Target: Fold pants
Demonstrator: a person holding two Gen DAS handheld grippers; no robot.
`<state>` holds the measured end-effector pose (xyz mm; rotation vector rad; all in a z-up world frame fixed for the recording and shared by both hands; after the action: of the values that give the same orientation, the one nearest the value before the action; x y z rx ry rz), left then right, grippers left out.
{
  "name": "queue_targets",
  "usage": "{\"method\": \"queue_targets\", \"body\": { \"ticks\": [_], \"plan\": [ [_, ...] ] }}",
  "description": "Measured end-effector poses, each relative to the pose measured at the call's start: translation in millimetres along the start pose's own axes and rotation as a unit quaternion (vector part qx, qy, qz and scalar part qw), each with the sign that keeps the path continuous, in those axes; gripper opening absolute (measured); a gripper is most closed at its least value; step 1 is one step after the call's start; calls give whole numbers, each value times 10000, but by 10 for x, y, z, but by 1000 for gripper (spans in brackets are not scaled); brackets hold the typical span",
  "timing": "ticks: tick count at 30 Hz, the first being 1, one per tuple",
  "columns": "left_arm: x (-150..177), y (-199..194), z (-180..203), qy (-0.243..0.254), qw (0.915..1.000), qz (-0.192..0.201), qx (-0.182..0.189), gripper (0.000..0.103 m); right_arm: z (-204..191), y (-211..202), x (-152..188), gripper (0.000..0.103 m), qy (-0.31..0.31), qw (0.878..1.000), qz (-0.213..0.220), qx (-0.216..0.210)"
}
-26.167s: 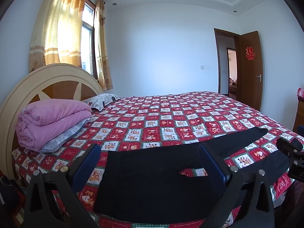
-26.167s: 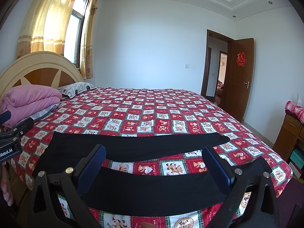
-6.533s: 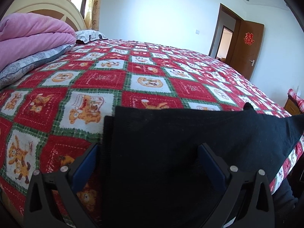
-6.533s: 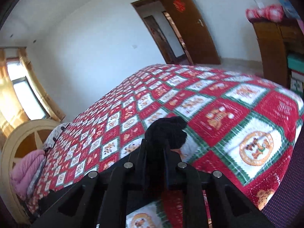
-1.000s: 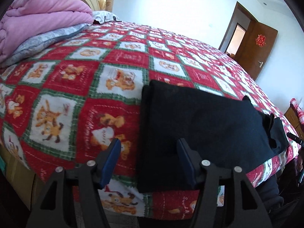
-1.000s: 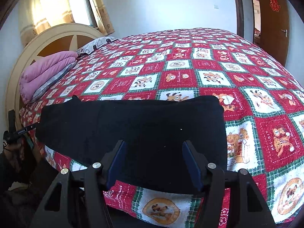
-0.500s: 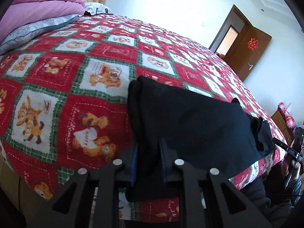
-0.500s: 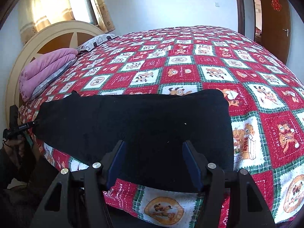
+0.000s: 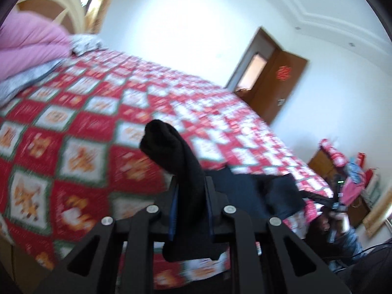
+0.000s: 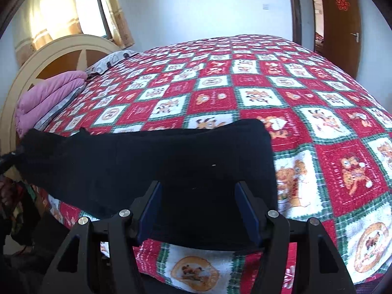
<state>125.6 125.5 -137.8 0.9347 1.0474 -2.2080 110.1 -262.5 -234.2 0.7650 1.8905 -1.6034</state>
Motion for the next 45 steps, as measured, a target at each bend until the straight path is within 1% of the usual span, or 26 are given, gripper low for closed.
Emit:
{"method": "queue_targets", "body": {
  "ticks": [3, 5, 9, 10, 13, 16, 19, 22, 25, 31, 34, 36, 38, 39, 40, 42, 43, 45],
  "plan": [
    [-163, 56, 437, 275, 9988, 104, 382, 19, 78, -64, -53, 63, 112, 9999, 41, 62],
    [-288, 128, 754, 499, 9966, 149, 644, 19, 138, -154, -114, 63, 178, 9997, 111, 114],
    [-486, 362, 1420, 916, 9879, 76, 1250, 19, 278, -375, -247, 63, 260, 9986, 367, 272],
    [-504, 412, 1509, 1000, 9863, 49, 1310, 19, 315, -413, -274, 63, 294, 9982, 413, 311],
    [-553, 672, 1972, 1331, 9780, -144, 1597, 19, 505, -509, -332, 63, 455, 9964, 530, 488],
    [-536, 913, 2275, 1494, 9716, -345, 1802, 19, 726, -533, -342, 63, 763, 9937, 544, 620],
    [-478, 1141, 2468, 1563, 9672, -554, 1923, 19, 942, -515, -320, 63, 1091, 9901, 510, 726],
    [-355, 1408, 2653, 1592, 9638, -835, 1967, 19, 1111, -497, -294, 63, 1336, 9865, 491, 806],
    [-172, 1706, 2799, 1745, 9603, -1119, 1868, 19, 1235, -486, -272, 63, 1520, 9836, 489, 844],
    [347, 2313, 2915, 1798, 9515, -1798, 1734, 19, 1315, -464, -250, 63, 1640, 9817, 486, 831],
    [546, 2499, 2965, 1840, 9475, -2012, 1673, 19, 1295, -429, -237, 63, 1621, 9824, 449, 816],
    [672, 2641, 2959, 1833, 9469, -2124, 1569, 21, 1284, -396, -225, 63, 1619, 9828, 413, 790],
    [778, 2707, 2978, 1844, 9434, -2261, 1578, 22, 1274, -363, -204, 63, 1621, 9830, 377, 770],
    [798, 2709, 2981, 1837, 9439, -2264, 1553, 23, 1267, -344, -191, 63, 1622, 9832, 355, 760],
    [786, 2683, 2980, 1806, 9461, -2193, 1557, 24, 1260, -333, -184, 63, 1623, 9833, 346, 745],
    [714, 2555, 3004, 1742, 9484, -1987, 1753, 33, 1243, -326, -183, 63, 1622, 9836, 359, 701],
    [673, 2512, 3006, 1723, 9501, -1887, 1792, 38, 1230, -331, -188, 63, 1611, 9839, 381, 678],
    [543, 2373, 2960, 1667, 9567, -1604, 1766, 63, 1194, -347, -200, 63, 1594, 9843, 434, 616]
  ]
}}
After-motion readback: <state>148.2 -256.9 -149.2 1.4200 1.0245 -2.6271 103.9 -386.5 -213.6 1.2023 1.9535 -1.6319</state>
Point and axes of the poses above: each gripper's, at about its wrist camera, not at the fingertips, and y roughly the way its jaws point, z to its right, x to its underside, the point moved 7 cm from there along y, roughly the way its jaws point, and after that the axes turned 2 degrees about x, right-handed, at the moved point
